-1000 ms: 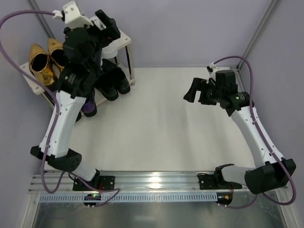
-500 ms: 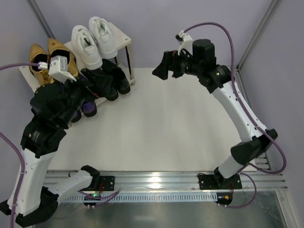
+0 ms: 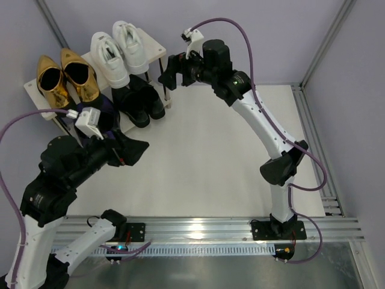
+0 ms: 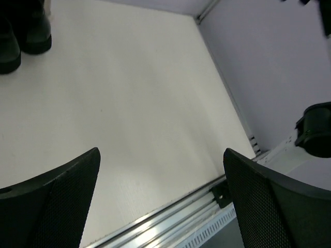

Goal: Place and organize the shoes onto the shoe shelf

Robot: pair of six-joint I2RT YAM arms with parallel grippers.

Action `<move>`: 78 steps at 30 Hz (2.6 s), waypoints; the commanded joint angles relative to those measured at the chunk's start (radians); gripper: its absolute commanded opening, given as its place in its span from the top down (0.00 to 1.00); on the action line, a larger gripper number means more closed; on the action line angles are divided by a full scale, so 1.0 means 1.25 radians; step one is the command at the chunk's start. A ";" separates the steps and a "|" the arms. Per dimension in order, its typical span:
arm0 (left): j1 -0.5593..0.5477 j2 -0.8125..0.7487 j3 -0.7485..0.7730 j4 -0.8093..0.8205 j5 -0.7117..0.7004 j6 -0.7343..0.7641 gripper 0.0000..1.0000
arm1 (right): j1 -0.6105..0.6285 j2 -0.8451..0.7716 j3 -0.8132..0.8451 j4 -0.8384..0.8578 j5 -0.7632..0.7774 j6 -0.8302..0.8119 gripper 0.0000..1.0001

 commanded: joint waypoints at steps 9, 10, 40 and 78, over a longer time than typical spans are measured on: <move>-0.002 -0.008 -0.145 -0.003 -0.102 -0.008 0.11 | 0.058 -0.094 -0.115 0.082 0.209 -0.149 0.02; -0.001 0.009 -0.142 0.009 -0.114 -0.002 0.13 | 0.045 -0.104 -0.130 0.079 0.201 -0.141 0.02; 0.100 0.394 0.078 0.128 -0.535 0.177 1.00 | 0.015 -0.306 -0.475 0.017 0.096 -0.122 0.07; 0.294 0.466 0.220 0.116 -0.409 0.192 1.00 | -0.013 -0.473 -0.685 0.081 0.075 -0.125 0.06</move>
